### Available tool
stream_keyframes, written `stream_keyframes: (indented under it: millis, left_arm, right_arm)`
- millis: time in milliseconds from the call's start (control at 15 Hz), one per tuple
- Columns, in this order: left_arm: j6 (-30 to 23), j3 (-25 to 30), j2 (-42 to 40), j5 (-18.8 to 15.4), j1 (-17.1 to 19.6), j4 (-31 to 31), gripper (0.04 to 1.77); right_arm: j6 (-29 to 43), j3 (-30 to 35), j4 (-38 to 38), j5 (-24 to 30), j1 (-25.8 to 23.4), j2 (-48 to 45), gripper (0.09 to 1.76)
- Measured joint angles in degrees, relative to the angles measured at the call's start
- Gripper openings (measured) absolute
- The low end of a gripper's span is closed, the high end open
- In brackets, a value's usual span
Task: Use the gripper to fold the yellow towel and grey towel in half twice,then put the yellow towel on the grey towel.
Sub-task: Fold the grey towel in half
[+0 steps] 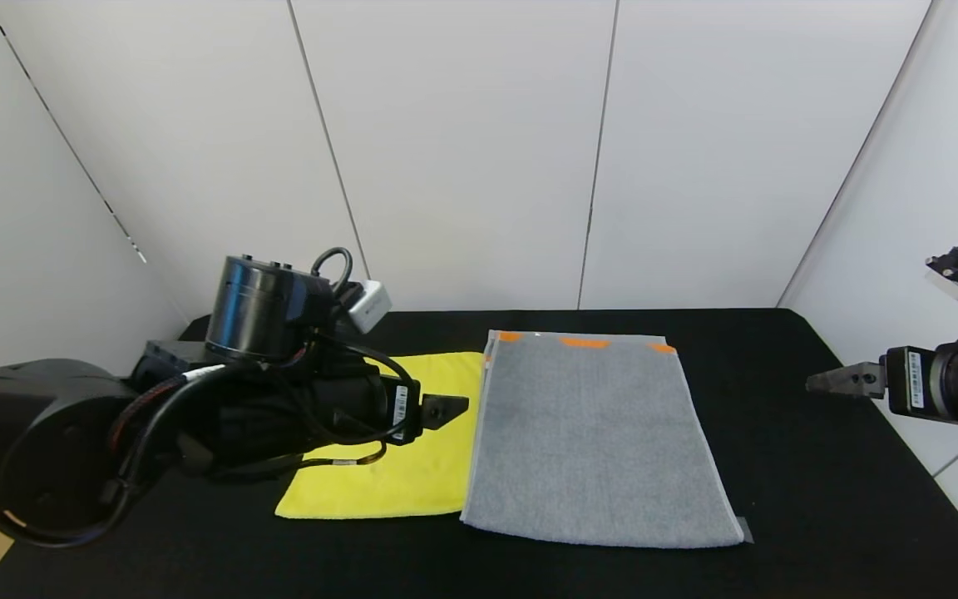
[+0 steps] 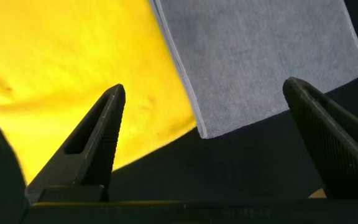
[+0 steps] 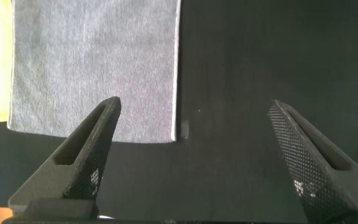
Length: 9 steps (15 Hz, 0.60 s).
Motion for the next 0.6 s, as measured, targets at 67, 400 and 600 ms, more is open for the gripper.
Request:
stream_keyframes:
  millis: [67,400,600]
  left_arm:
    - [-0.8,0.0,1.5,-0.3,-0.3,-0.3,1.76]
    - [-1.6,-0.6,8.7,-0.6,-1.7,-2.0,1.76]
    - [-2.8,-0.5,12.3,-3.2,-1.9,-3.5,1.76]
  right_arm:
    - [0.0,-0.9,0.0,0.4,-0.1,1.4,1.71]
    - [-0.2,-3.3,-0.1,0.6,-0.2,8.3,1.71]
    - [-0.3,-3.5,0.0,0.5,-0.3,11.0,1.71]
